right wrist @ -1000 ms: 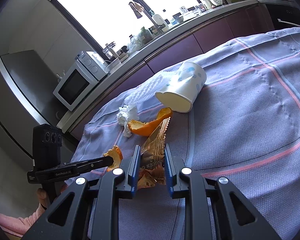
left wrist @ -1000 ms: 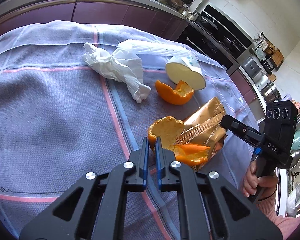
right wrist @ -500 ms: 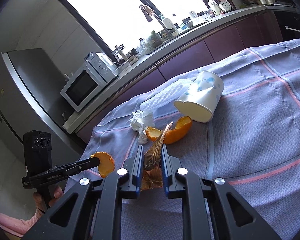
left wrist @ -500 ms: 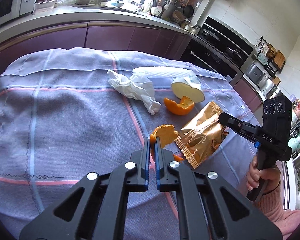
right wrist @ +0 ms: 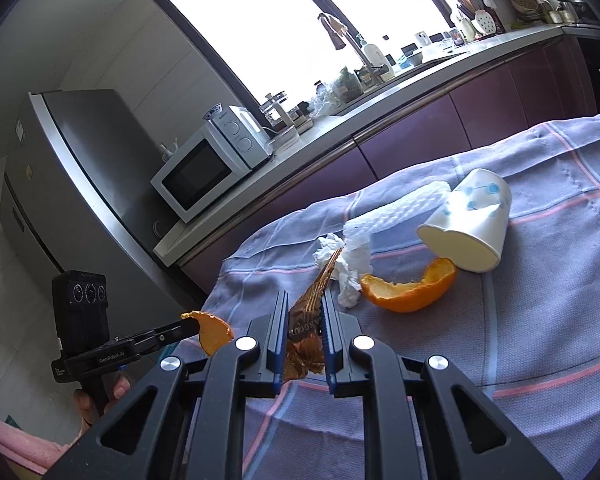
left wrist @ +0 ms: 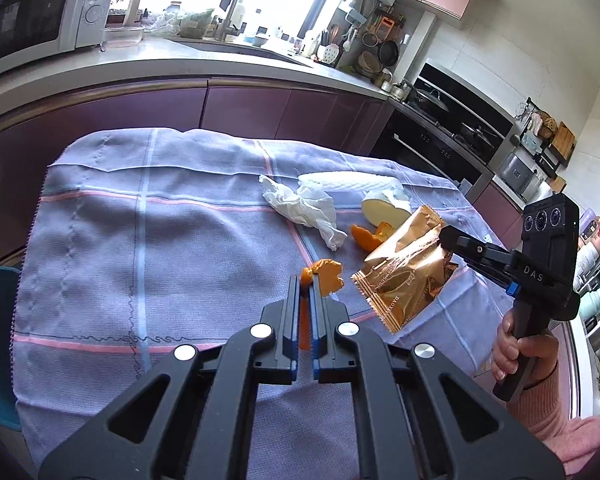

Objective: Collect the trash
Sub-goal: 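Carry the orange peel and gold wrapper to the teal bin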

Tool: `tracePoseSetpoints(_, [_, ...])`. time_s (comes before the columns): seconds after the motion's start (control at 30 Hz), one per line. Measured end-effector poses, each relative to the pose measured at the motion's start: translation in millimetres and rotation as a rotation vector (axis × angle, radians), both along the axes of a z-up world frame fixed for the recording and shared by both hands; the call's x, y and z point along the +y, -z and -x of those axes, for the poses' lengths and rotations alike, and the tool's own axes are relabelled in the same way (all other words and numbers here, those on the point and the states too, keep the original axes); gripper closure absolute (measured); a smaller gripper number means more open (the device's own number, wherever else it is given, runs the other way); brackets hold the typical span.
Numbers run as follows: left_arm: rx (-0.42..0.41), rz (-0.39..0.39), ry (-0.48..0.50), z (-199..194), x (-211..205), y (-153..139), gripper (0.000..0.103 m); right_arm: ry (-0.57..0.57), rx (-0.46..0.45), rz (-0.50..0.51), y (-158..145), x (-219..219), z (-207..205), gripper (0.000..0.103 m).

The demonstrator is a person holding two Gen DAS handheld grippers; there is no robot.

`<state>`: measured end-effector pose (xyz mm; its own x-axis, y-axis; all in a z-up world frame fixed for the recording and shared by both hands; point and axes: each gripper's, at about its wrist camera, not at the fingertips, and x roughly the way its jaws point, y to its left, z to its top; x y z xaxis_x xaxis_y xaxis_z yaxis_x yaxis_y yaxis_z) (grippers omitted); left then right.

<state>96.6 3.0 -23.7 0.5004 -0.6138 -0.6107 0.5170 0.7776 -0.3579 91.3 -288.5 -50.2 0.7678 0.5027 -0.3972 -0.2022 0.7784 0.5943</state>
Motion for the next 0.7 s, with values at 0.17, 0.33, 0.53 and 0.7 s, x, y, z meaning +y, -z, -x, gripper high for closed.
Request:
tracePoseSetpoints(0.17, [-0.026, -0.002, -0.040, 6.6, 24.0, -10.3, 0.098, -0.057, -0.015, -0.006, -6.4, 24.6, -13.6, 0.089])
tracePoseSetpoints(0.33, [-0.052, -0.008, -0.087, 13.7, 50.3, -20.0, 0.098, -0.115, -0.029, -0.015, -12.2, 49.5, -27.4, 0.089])
tracePoseSetpoints(0.53, [-0.072, -0.016, -0.160, 17.7, 84.4, -28.7, 0.098, -0.194, -0.040, -0.018, -18.3, 83.3, -43.8, 0.089])
tracePoseSetpoints(0.7, [-0.089, -0.035, -0.227, 20.4, 111.0, -34.5, 0.098, -0.260, -0.045, -0.022, -23.1, 114.4, -58.3, 0.089])
